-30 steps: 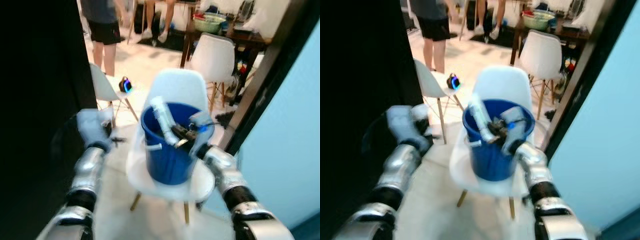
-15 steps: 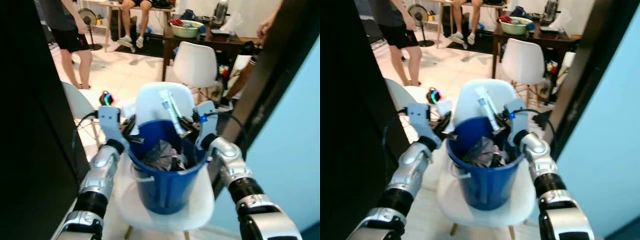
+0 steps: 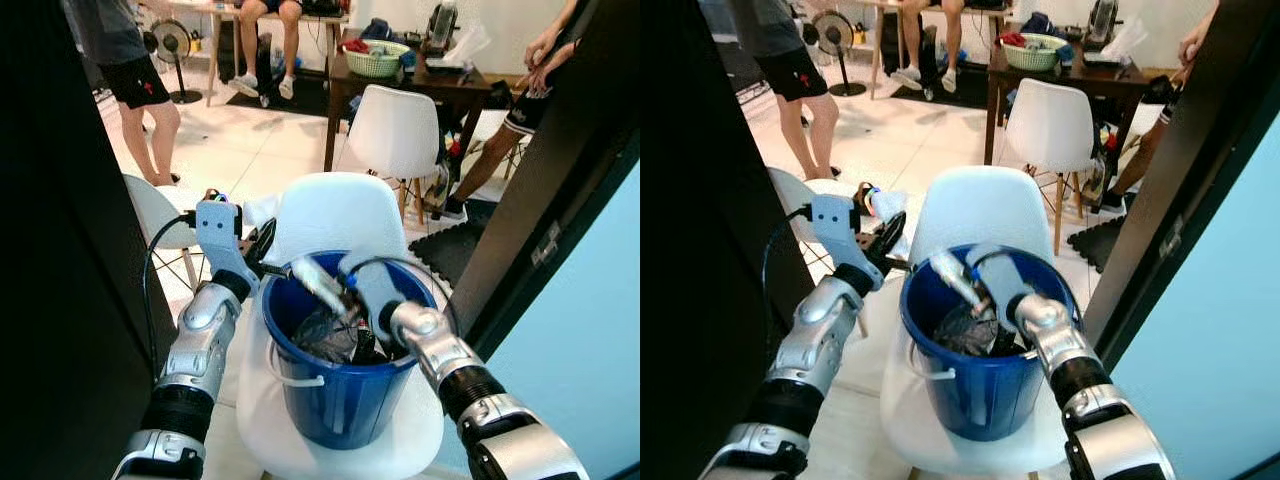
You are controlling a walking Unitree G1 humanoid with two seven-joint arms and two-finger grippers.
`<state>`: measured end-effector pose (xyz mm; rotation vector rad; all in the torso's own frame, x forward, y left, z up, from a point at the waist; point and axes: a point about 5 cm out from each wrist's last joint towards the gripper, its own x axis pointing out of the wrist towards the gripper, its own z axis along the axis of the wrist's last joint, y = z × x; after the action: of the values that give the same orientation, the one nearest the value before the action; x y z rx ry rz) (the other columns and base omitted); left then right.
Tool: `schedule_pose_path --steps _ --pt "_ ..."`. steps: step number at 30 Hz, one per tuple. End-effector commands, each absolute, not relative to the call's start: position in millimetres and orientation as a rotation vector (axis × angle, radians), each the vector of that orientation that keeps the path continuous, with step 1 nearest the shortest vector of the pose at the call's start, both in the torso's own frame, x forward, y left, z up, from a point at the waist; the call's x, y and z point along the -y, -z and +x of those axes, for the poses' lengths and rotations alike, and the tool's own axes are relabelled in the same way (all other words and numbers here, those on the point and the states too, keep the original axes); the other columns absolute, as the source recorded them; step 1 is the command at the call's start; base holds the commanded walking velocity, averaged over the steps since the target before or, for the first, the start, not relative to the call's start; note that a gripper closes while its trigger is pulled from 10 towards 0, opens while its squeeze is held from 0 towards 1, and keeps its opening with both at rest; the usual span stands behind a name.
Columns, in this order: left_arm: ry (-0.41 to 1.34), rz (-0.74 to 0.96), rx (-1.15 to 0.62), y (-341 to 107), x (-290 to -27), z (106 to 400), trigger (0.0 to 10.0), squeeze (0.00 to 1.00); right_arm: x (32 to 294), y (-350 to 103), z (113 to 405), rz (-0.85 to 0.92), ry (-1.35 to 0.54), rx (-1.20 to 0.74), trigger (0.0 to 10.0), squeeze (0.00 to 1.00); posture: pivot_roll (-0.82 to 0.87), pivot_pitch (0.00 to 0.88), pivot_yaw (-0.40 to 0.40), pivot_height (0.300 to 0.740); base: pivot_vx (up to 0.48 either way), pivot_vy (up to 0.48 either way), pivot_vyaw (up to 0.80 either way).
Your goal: Clean up the room
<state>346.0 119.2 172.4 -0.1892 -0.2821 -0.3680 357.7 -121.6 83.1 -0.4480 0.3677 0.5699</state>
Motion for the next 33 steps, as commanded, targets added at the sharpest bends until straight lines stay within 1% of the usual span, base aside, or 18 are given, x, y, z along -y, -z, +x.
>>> schedule_pose_path --steps 1,6,11,12,15,16,18,20,22,23,25,26,27,30,31,32,33 --pt "0.371 -0.193 0.268 -170 -118 344 10.0 0.0 118 -82 357 -0.449 -0.583 -0.373 10.0 1.0 0.01 0.0 -0.067 0.74 0.0 0.0 0.0" --pt "0.38 -0.2 0.263 -171 -115 341 10.0 0.0 113 -79 355 -0.412 -0.583 -0.376 10.0 1.0 0.0 0.0 -0.066 0.74 0.0 0.0 0.0" --pt "0.389 -0.205 0.259 -172 -113 340 10.0 0.0 119 -80 356 -0.361 -0.529 -0.365 10.0 1.0 -0.01 0.0 -0.063 0.74 0.0 0.0 0.0" --pt "0.4 -0.21 0.255 -172 -111 340 10.0 0.0 124 -84 359 -0.299 -0.491 -0.342 10.0 0.0 -0.01 0.0 -0.059 0.74 0.0 0.0 0.0" --pt "0.426 -0.215 0.248 -172 -108 339 10.0 0.0 130 -89 361 -0.249 -0.458 -0.319 10.0 0.0 -0.01 0.0 -0.056 0.74 0.0 0.0 0.0" --pt "0.468 -0.205 0.236 -171 -103 338 10.0 0.0 137 -92 363 -0.202 -0.417 -0.312 10.0 0.0 -0.02 0.0 -0.053 0.74 0.0 0.0 -0.79" --pt "0.468 -0.205 0.236 -171 -103 338 10.0 0.0 137 -92 363 -0.202 -0.417 -0.312 10.0 0.0 -0.02 0.0 -0.053 0.74 0.0 0.0 -0.79" --pt "0.584 -0.131 0.191 -164 -92 335 10.0 0.0 150 -97 366 -0.152 -0.352 -0.298 10.0 0.0 -0.03 0.0 -0.045 0.74 0.0 0.0 -0.79" --pt "0.584 -0.131 0.191 -164 -92 335 10.0 0.0 150 -97 366 -0.152 -0.352 -0.298 10.0 0.0 -0.03 0.0 -0.045 0.74 0.0 0.0 -0.79" --pt "0.63 -0.072 0.161 -158 -89 333 10.0 0.0 156 -99 366 -0.144 -0.327 -0.29 10.0 0.0 -0.03 0.0 -0.042 0.74 0.0 0.0 -0.79" --pt "0.63 -0.072 0.161 -158 -89 333 10.0 0.0 156 -99 366 -0.144 -0.327 -0.29 10.0 0.0 -0.03 0.0 -0.042 0.74 0.0 0.0 -0.79" --pt "0.636 0.003 0.122 -150 -90 335 10.0 0.0 160 -101 367 -0.136 -0.312 -0.28 10.0 0.0 -0.03 0.0 -0.04 0.74 0.0 0.0 -0.77" --pt "0.602 0.063 0.073 -141 -95 339 10.0 0.0 162 -103 366 -0.126 -0.317 -0.263 10.0 0.0 -0.04 0.0 -0.033 0.74 0.0 0.0 0.0" --pt "0.602 0.063 0.073 -141 -95 339 10.0 0.0 162 -103 366 -0.126 -0.317 -0.263 10.0 0.0 -0.04 0.0 -0.033 0.74 0.0 0.0 0.0" --pt "0.553 0.113 0.024 -132 -101 343 10.0 0.0 160 -106 365 -0.119 -0.345 -0.248 10.0 0.0 -0.04 0.0 -0.031 0.74 0.0 0.0 0.0" --pt "0.553 0.113 0.024 -132 -101 343 10.0 0.0 160 -106 365 -0.119 -0.345 -0.248 10.0 0.0 -0.04 0.0 -0.031 0.74 0.0 0.0 0.0" --pt "0.5 0.151 -0.031 -123 -108 346 10.0 0.0 159 -111 365 -0.122 -0.369 -0.231 10.0 0.0 -0.05 0.0 -0.021 0.74 0.0 0.0 0.0"
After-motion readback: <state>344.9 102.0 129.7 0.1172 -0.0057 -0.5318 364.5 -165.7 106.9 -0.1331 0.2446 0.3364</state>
